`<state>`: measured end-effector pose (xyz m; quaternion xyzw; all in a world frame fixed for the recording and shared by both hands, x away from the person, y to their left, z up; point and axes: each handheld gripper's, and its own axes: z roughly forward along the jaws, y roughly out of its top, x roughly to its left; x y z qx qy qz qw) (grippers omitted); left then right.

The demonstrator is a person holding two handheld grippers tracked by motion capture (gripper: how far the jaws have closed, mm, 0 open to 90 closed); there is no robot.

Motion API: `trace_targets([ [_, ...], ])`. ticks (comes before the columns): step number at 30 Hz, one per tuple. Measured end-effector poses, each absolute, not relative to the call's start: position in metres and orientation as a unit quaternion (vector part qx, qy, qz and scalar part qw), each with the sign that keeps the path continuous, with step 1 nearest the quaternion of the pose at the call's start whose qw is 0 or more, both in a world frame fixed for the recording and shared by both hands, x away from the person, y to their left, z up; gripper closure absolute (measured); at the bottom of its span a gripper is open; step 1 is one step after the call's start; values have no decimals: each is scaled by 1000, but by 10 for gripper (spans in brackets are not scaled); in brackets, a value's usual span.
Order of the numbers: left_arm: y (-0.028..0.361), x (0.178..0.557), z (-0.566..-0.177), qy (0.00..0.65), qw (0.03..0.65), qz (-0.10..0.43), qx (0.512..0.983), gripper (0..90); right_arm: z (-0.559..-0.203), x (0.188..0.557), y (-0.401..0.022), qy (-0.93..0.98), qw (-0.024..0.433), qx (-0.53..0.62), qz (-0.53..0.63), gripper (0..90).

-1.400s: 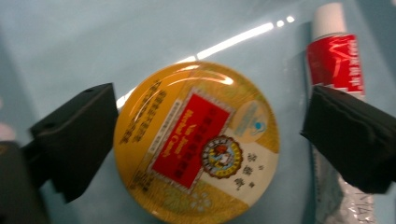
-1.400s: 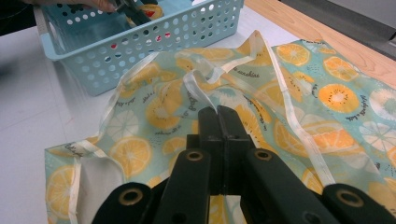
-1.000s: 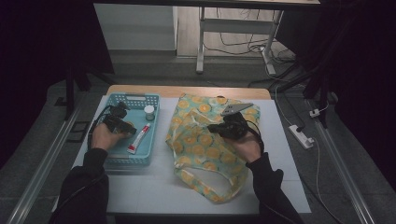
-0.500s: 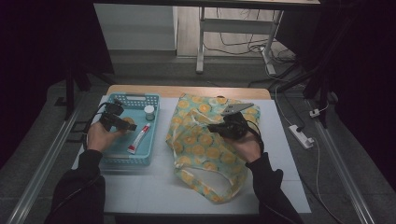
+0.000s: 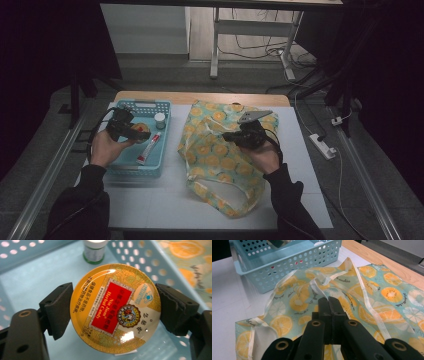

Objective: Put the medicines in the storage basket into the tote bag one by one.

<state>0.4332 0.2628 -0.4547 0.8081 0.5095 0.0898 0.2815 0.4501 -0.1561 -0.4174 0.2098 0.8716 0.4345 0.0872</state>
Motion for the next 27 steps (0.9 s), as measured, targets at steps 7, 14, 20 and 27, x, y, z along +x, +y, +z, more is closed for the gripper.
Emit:
trace_targets([
  [7, 254, 419, -445, 488, 304, 90, 813, 205, -417, 451, -156, 871, 87, 212, 435, 899],
  [14, 243, 406, -436, 464, 318, 89, 822, 205, -417, 450, -156, 871, 87, 211, 435, 899],
  [20, 227, 395, -430, 440, 333, 83, 830, 205, -417, 450, -156, 871, 88, 211, 435, 899],
  [27, 204, 385, -424, 410, 346, 78, 841, 205, -416, 450, -156, 870, 89, 210, 437, 899],
])
